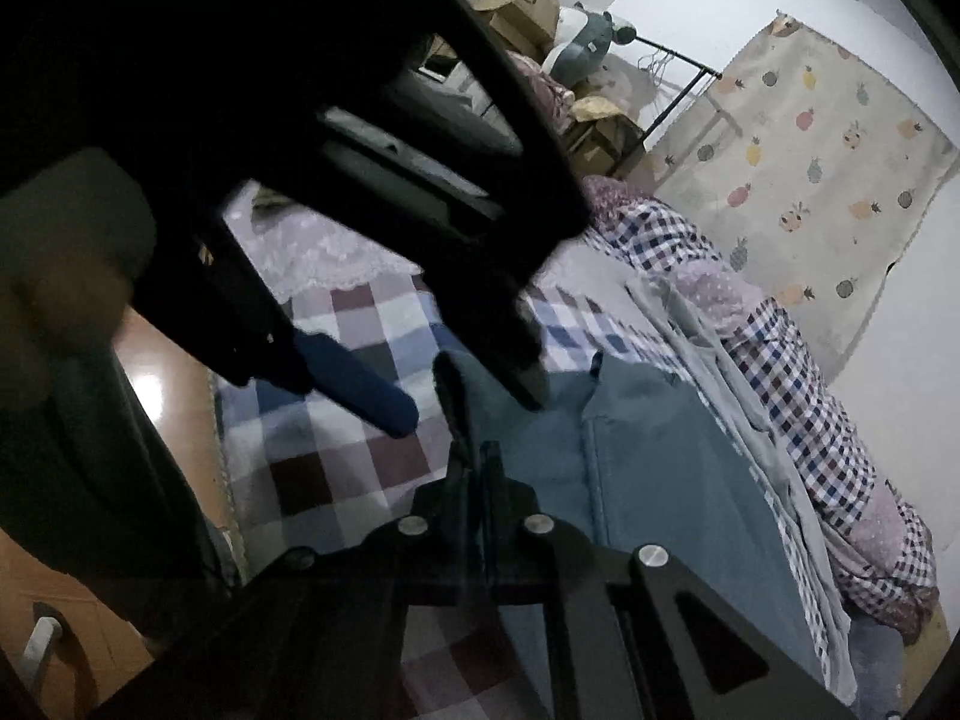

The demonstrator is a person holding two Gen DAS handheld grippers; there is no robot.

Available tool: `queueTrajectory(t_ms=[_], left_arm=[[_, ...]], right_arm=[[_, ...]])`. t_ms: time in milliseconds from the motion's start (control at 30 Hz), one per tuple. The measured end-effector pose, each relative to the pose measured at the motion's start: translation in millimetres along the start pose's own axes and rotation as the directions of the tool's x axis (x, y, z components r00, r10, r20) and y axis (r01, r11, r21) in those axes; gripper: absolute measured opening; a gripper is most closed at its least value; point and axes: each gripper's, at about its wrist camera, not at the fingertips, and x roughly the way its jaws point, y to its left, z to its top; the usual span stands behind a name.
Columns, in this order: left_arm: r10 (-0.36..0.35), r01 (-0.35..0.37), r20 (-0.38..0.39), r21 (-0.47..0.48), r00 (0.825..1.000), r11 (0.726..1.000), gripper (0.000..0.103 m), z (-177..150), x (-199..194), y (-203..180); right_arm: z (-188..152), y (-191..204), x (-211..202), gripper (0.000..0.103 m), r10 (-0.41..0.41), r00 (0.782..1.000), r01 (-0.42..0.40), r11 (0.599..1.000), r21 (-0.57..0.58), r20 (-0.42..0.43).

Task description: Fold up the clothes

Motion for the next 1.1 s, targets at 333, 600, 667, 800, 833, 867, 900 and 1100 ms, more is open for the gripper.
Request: queueTrajectory(t_ms=[333, 600, 667, 800, 833, 867, 900, 1100], left_arm=[[-0.026, 0.026, 0.015, 0.023, 1.000, 0.999, 0.003, -3, -4, -8], [-0.105, 0.104, 0.019, 0.027, 0.994, 0.994, 0.003, -3, -15, -13], [-0.127, 0.126, 0.018, 0.031, 0.992, 0.991, 0.003, -4, -16, -17], [-0.160, 0.159, 0.013, 0.036, 0.987, 0.987, 0.003, -4, -18, -24], [-0.167, 0.167, 0.013, 0.036, 0.986, 0.985, 0.003, -4, -18, -25], [-0.174, 0.174, 0.013, 0.034, 0.985, 0.984, 0.003, -4, -19, -26], [-0.182, 0.181, 0.014, 0.032, 0.983, 0.983, 0.003, -3, -19, -28], [-0.207, 0.206, 0.024, 0.021, 0.978, 0.978, 0.003, -1, -22, -31]], right_arm=[[-6, 4, -1, 0.039, -0.052, 0.999, 0.052, 0.998, -0.034, -0.015], [-8, -24, 14, 0.067, -0.193, 0.979, 0.196, 0.980, 0.040, -0.058], [-9, -33, 20, 0.067, -0.200, 0.977, 0.205, 0.976, 0.070, -0.079], [-6, -45, 30, 0.065, -0.204, 0.974, 0.213, 0.972, 0.100, -0.097], [-5, -49, 33, 0.065, -0.202, 0.974, 0.213, 0.971, 0.109, -0.100], [-4, -53, 35, 0.065, -0.202, 0.974, 0.213, 0.970, 0.118, -0.103], [-3, -55, 37, 0.065, -0.202, 0.974, 0.215, 0.968, 0.126, -0.106], [4, -75, 43, 0.041, -0.201, 0.972, 0.221, 0.958, 0.183, -0.119]])
